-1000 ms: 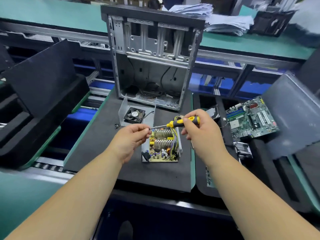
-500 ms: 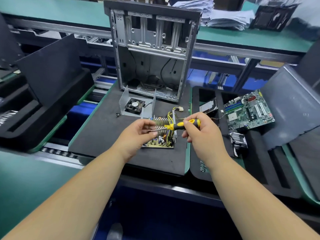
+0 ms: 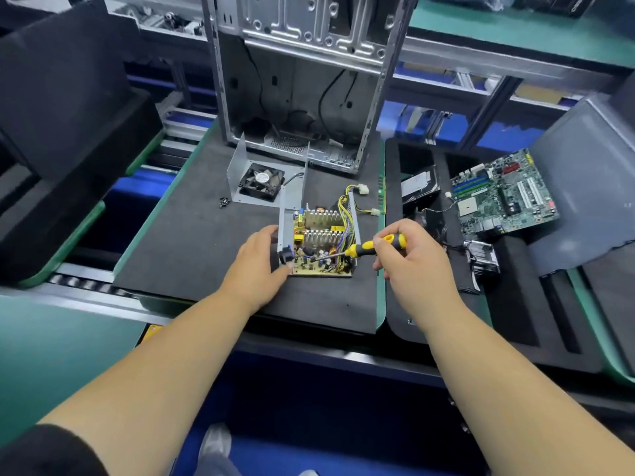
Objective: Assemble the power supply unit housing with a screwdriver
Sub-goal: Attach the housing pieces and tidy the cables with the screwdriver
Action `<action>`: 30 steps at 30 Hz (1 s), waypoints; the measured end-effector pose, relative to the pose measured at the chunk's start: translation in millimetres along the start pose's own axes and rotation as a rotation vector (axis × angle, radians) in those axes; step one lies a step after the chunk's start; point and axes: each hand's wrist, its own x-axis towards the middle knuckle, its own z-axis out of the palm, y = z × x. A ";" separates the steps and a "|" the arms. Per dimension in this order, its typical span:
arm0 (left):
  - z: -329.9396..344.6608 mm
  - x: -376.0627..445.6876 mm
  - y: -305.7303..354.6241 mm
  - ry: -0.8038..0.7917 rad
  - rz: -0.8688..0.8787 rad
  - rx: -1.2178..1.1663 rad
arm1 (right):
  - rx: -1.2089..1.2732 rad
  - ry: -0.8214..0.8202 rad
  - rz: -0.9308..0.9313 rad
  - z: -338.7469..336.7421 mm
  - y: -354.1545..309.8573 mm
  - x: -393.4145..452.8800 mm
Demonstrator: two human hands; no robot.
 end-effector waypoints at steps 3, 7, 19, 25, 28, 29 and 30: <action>2.1 5.5 -4.7 0.030 0.035 -0.029 | -0.026 -0.021 0.006 8.5 2.9 3.5; 10.6 9.1 -8.3 0.047 0.034 -0.007 | -0.108 -0.054 -0.017 18.1 4.1 8.2; 13.4 9.6 -18.3 0.016 0.109 -0.100 | -0.294 -0.171 -0.084 38.0 -0.8 18.1; 12.8 10.8 -17.0 -0.007 0.113 -0.071 | -0.358 -0.209 -0.122 44.8 -8.4 24.4; 13.9 11.9 -19.7 -0.012 0.112 -0.057 | -0.403 -0.235 -0.148 49.5 -12.8 27.5; 14.3 12.3 -20.3 -0.013 0.113 -0.048 | -0.429 -0.243 -0.161 51.0 -14.2 28.7; 14.5 12.6 -20.8 -0.014 0.114 -0.041 | -0.460 -0.247 -0.174 52.5 -15.7 30.0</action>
